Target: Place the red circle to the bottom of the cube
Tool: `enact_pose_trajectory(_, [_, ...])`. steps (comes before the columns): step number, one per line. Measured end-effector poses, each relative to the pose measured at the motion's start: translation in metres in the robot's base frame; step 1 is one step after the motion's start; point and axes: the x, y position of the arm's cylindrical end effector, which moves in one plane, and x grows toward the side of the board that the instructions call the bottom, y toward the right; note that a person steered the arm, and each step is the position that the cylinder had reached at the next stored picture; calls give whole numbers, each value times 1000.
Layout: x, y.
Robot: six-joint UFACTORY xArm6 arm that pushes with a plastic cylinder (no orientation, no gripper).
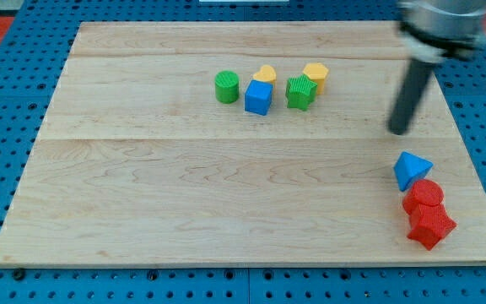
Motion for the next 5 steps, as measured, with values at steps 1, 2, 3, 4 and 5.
enact_pose_trajectory(1, [66, 69])
enact_pose_trajectory(2, [159, 85])
enact_pose_trajectory(3, [158, 35])
enact_pose_trajectory(4, [118, 2])
enact_pose_trajectory(5, [87, -55])
